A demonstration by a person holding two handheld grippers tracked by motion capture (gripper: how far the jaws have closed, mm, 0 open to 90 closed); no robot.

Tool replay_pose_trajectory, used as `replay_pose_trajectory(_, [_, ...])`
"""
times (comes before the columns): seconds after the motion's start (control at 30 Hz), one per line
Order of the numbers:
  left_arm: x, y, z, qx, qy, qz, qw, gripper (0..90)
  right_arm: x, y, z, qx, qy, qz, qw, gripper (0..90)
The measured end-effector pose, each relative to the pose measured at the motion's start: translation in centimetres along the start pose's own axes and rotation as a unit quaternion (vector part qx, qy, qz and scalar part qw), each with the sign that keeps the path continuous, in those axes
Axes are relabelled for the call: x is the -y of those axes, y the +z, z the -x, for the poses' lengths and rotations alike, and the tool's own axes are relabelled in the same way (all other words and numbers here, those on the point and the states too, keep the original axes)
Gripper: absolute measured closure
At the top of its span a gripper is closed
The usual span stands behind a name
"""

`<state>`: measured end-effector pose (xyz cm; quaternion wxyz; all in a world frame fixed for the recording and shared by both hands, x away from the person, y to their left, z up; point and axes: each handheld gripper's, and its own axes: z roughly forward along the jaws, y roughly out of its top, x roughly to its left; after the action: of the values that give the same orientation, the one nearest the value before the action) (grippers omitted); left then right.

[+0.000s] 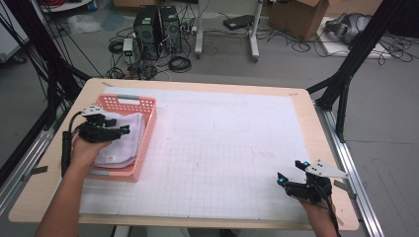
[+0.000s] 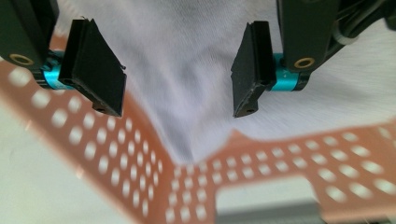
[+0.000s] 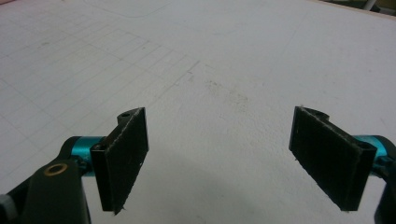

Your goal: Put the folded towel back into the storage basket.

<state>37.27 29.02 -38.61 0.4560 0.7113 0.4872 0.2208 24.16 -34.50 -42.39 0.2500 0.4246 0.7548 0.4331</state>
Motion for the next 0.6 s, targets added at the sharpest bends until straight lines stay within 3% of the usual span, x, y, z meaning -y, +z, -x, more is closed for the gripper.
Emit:
replay_pose_trajectory(0.03, [0.0,0.0,0.0,0.0,0.0,0.0,1.0,32.5,0.0,0.0,0.0,0.0,0.0,0.0,1.0,18.6])
replay_pose_trajectory(0.07, [-0.4,-1.2,-0.1,0.0,-0.019,0.036,0.9992,30.9,0.0,0.1,-0.1,-0.001,0.0,0.0,1.0,18.6])
replay_pose_trajectory(0.17, [-0.7,-2.6,0.3,0.003,-0.027,0.067,0.9974,29.3,-0.1,0.1,-0.2,-0.003,-0.002,0.001,1.0,18.6])
replay_pose_trajectory(0.33, [-0.8,-3.8,1.8,0.011,-0.025,0.091,0.9955,25.3,-0.2,0.1,-0.3,-0.004,-0.005,0.002,1.0,18.6])
replay_pose_trajectory(0.5, [-0.7,-4.4,4.9,0.036,-0.015,0.123,0.9917,24.1,-0.2,-0.1,-0.3,-0.005,-0.003,0.005,1.0,18.6])
replay_pose_trajectory(0.53, [-0.7,-4.4,4.9,0.036,-0.015,0.123,0.9917,24.0,-0.2,-0.1,-0.3,-0.006,-0.003,0.005,1.0,18.6])
replay_pose_trajectory(0.57, [-0.5,-4.2,6.1,0.047,-0.011,0.128,0.9906,23.9,-0.2,-0.1,-0.3,-0.006,-0.002,0.006,1.0,18.6])
replay_pose_trajectory(0.6, [-0.5,-4.2,6.1,0.047,-0.011,0.128,0.9906,23.0,-0.2,-0.1,-0.2,-0.006,-0.002,0.006,1.0,18.6])
